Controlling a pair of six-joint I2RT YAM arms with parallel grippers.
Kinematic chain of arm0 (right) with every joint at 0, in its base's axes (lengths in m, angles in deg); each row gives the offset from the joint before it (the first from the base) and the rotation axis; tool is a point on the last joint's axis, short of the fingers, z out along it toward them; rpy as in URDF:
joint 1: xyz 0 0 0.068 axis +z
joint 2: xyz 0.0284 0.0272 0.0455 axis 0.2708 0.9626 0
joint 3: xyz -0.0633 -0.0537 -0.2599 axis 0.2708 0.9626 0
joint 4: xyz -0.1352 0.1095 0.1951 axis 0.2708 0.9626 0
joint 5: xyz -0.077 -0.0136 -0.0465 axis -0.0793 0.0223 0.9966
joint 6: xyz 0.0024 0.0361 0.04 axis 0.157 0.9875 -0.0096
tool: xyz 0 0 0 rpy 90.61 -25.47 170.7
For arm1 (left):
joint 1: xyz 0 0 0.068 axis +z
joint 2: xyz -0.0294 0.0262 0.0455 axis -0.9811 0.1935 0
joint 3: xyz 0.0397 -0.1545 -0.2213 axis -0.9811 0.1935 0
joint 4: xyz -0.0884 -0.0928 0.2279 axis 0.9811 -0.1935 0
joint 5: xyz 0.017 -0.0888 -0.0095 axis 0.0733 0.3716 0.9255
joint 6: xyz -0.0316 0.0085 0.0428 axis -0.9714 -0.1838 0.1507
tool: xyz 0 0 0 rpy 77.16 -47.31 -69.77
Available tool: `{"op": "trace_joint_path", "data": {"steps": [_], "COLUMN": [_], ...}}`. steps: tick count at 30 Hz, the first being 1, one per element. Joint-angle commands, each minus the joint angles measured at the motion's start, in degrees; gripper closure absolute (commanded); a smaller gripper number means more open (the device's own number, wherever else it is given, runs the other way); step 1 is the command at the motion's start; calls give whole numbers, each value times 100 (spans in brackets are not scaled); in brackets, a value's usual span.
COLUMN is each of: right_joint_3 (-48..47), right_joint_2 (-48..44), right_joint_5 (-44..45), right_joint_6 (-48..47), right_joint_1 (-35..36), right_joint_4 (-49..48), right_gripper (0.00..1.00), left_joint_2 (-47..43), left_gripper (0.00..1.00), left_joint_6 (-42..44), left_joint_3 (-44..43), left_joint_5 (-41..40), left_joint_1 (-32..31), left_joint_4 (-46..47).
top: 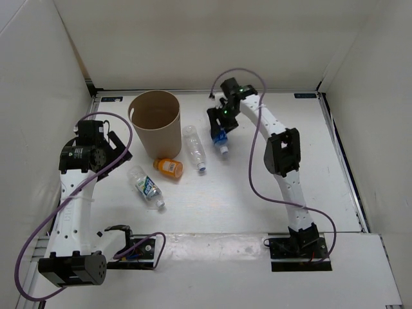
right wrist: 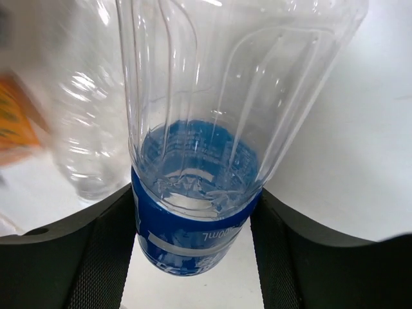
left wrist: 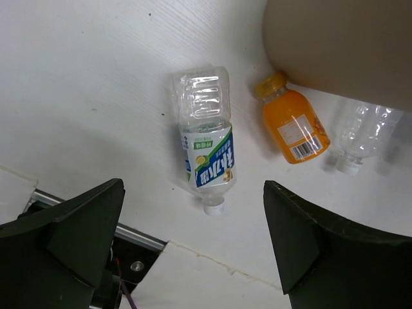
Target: Put the plastic bottles in the bin
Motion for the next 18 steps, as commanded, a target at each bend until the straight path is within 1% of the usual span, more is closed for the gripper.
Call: {"op": "trace_joint_path", "data": {"steps": [1,3,4,5,7,8,9,10,11,12,14,15,17,18], "right_joint_3": [-675,-431,-324,-132,72,125,134,125,99,116,151,91,116,290], "right_joint_2": [-1229,-1641,-1930,-2211,-2573,-2635,-2732,-2750,-2768,-2785,-2803,-2760,-2672,-2593], "right_joint_5": [44,44,70,88,140,193,150,-120,-332,-864,-1071,-1429,-1633,-2009], "right_joint_6": [356,497,506,366,225,164,-2,-126,-171,-215,-267,-320,-435,-470], "right_joint_1": [-208,-165,-69,-16,300,432,503,556,678,723,967,1030,1189,1302], "right_joint_4": [-773,-1754,-2029,-2780,-3242,-3784,-3928,-4086,-4497,-4640,-5184,-5187,-5152,-5160], "right_gripper": [100,100,100,100,100,100,100,100,100,100,100,100,100,100], "left_joint_2": [-125,-117,-134,-99,-81,-38,-29,24,59,77,182,191,209,200], "left_gripper": [1,1,1,1,1,1,1,1,1,1,1,1,1,1], "left_joint_6": [-20,-29,-64,-82,-187,-240,-327,-380,-389,-398,-355,-346,-302,-276], "left_joint_3": [75,137,172,224,304,347,383,444,462,471,480,488,497,506], "left_joint_5": [-42,-7,2,37,54,72,89,159,247,274,362,397,415,424], "left_joint_1": [38,55,38,38,55,64,55,73,90,90,90,90,82,99], "left_joint_4": [408,445,540,585,690,708,804,840,892,963,981,981,990,998]}}
